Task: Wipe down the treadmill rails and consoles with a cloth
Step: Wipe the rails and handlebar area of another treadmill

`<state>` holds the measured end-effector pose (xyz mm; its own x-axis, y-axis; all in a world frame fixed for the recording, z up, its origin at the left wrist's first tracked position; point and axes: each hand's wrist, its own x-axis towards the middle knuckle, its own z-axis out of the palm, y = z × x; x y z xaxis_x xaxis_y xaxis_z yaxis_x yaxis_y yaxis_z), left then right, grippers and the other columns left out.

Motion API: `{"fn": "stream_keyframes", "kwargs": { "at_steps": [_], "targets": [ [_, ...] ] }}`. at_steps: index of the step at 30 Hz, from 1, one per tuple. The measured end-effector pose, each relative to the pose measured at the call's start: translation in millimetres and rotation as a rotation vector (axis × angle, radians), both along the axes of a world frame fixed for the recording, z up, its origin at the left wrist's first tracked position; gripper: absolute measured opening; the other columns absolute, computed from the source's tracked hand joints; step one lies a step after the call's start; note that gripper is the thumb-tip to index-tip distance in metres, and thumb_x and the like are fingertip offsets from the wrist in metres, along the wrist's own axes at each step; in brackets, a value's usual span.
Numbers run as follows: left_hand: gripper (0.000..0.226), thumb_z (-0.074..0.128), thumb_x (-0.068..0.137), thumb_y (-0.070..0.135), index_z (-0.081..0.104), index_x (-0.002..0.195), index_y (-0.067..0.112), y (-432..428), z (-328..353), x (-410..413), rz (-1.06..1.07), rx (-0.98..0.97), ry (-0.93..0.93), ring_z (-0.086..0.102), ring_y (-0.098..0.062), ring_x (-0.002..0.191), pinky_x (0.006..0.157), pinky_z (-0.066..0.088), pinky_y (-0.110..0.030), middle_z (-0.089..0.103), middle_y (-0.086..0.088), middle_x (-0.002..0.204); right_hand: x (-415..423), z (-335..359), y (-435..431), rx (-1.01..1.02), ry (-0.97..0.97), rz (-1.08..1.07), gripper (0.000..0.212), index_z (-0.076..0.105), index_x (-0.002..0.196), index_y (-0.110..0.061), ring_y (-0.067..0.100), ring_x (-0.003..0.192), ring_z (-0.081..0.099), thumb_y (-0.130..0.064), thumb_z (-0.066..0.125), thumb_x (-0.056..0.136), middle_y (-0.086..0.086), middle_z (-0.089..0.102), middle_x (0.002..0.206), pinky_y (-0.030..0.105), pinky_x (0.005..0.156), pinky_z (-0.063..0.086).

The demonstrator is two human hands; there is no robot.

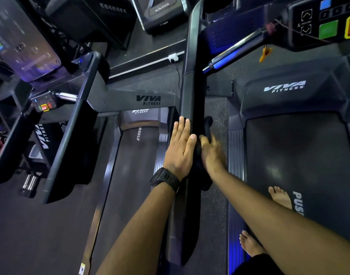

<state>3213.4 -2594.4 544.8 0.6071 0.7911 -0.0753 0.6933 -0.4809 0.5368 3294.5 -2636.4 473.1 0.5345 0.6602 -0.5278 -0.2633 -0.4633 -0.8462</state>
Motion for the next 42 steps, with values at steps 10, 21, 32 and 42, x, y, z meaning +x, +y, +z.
{"fn": "stream_keyframes", "kwargs": {
  "at_steps": [10,21,32,42],
  "targets": [
    [0.079,0.012,0.092,0.058,0.020,0.157,0.013,-9,0,-6,0.004,-0.006,0.001,-0.003,-0.008,0.152,0.119,-0.005,-0.013,0.007,0.002,0.166,-9,7,-12,0.071,0.018,-0.037,0.064,0.042,0.151,-0.040,0.027,0.128,0.055,-0.063,0.044,0.092,0.001,0.051,0.147,0.047,0.104,0.045],
    [0.077,0.012,0.093,0.057,0.021,0.157,0.014,-18,-2,-15,0.003,-0.004,-0.017,-0.003,-0.008,0.153,0.118,-0.004,-0.013,0.007,0.003,0.166,-31,11,-32,0.082,0.103,-0.082,0.069,0.047,0.144,-0.046,0.021,0.116,0.061,-0.072,0.042,0.081,-0.005,0.057,0.139,0.046,0.101,0.049],
    [0.077,0.011,0.094,0.057,0.020,0.157,0.015,-25,-3,-23,0.000,-0.004,-0.012,-0.005,-0.007,0.152,0.123,-0.002,-0.021,0.006,0.003,0.166,-40,20,-47,0.201,0.004,-0.096,0.063,0.048,0.147,-0.039,0.015,0.122,0.056,-0.063,0.046,0.088,-0.006,0.053,0.142,0.041,0.102,0.047],
    [0.078,0.011,0.093,0.058,0.020,0.157,0.015,-30,-3,-28,-0.002,-0.011,-0.008,-0.005,-0.007,0.152,0.120,-0.005,-0.015,0.006,0.003,0.166,-43,19,-53,0.162,-0.009,-0.023,0.062,0.044,0.148,-0.044,0.012,0.116,0.055,-0.067,0.047,0.091,-0.010,0.051,0.141,0.042,0.098,0.048]
  ]
}}
